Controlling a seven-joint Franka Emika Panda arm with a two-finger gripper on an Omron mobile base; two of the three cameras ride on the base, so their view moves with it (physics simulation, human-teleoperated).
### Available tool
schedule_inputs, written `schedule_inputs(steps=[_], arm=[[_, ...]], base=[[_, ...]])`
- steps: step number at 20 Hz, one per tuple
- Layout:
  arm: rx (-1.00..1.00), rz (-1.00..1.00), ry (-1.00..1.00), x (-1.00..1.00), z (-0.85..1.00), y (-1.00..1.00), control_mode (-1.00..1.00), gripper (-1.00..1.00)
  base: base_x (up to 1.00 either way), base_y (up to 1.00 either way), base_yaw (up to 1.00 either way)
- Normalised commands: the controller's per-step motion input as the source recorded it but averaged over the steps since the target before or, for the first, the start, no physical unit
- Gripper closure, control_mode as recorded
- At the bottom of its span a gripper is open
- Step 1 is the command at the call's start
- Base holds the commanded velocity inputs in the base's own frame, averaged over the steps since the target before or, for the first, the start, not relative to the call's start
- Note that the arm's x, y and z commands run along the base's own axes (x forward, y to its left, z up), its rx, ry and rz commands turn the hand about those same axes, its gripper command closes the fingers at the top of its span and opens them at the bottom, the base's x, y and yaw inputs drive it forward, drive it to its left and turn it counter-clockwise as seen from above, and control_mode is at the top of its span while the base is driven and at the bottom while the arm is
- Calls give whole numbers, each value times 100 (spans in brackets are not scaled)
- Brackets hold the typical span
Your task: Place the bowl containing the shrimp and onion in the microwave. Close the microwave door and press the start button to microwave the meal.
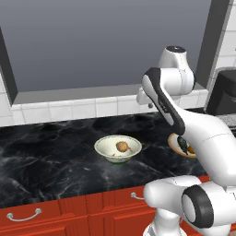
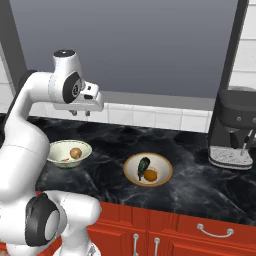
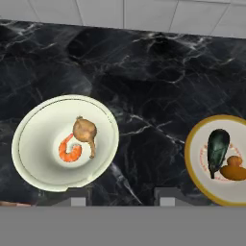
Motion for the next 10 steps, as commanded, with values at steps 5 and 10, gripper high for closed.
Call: schedule_inputs(steps=[5, 10], arm=[[0, 0, 4, 5, 0, 0, -100, -100], [0, 0, 0, 0, 0, 0, -100, -100]], base=[[0, 0, 0], [0, 0, 0]])
